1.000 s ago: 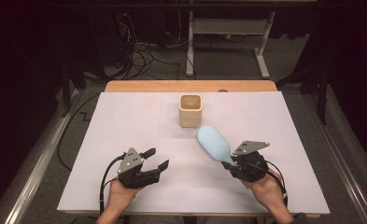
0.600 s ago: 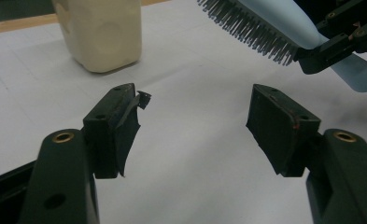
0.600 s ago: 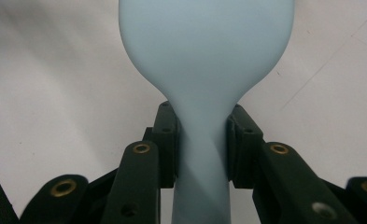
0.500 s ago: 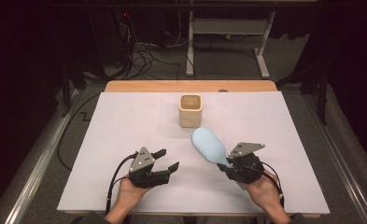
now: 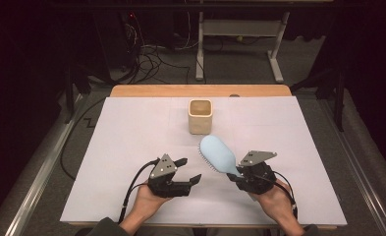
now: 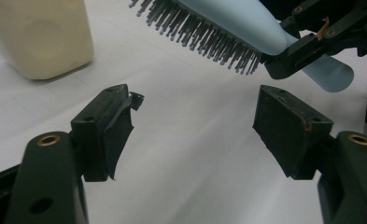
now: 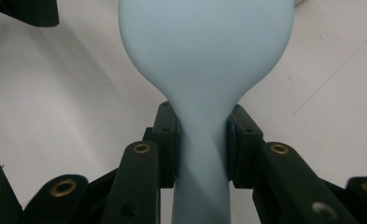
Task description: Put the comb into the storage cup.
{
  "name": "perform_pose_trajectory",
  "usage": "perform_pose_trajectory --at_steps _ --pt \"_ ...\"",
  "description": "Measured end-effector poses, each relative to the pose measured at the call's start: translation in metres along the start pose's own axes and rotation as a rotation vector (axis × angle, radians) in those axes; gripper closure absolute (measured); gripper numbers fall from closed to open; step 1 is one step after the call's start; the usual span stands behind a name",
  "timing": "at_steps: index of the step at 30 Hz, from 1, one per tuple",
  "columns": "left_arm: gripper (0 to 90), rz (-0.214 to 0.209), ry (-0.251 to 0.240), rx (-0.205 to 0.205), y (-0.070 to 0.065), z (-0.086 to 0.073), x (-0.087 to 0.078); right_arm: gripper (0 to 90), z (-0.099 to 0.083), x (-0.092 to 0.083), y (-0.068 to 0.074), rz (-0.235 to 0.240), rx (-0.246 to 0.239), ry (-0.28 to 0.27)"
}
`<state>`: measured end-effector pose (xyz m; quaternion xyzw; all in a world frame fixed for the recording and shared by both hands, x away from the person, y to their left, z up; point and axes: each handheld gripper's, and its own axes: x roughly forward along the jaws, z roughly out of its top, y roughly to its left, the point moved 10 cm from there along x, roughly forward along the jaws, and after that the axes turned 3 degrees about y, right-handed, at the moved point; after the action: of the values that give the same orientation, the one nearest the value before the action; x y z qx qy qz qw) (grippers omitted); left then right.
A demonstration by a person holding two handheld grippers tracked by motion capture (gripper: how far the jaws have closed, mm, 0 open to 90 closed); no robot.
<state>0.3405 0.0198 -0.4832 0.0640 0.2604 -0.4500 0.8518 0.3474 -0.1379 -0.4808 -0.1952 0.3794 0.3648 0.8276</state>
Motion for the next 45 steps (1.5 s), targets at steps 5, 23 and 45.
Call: perform_pose_trajectory --at_steps 5,23,45 --pt "26.7 -0.025 0.019 -0.011 -0.006 0.003 0.008 70.4 0.000 0.000 0.001 0.002 -0.003 -0.003" --pt "25.7 -0.091 0.014 -0.046 -0.019 0.015 0.024 70.4 0.003 0.003 0.010 0.019 -0.038 -0.005" --pt "24.9 -0.140 -0.016 -0.149 -0.025 0.033 0.036 70.4 0.006 0.003 0.013 0.016 -0.051 -0.029"
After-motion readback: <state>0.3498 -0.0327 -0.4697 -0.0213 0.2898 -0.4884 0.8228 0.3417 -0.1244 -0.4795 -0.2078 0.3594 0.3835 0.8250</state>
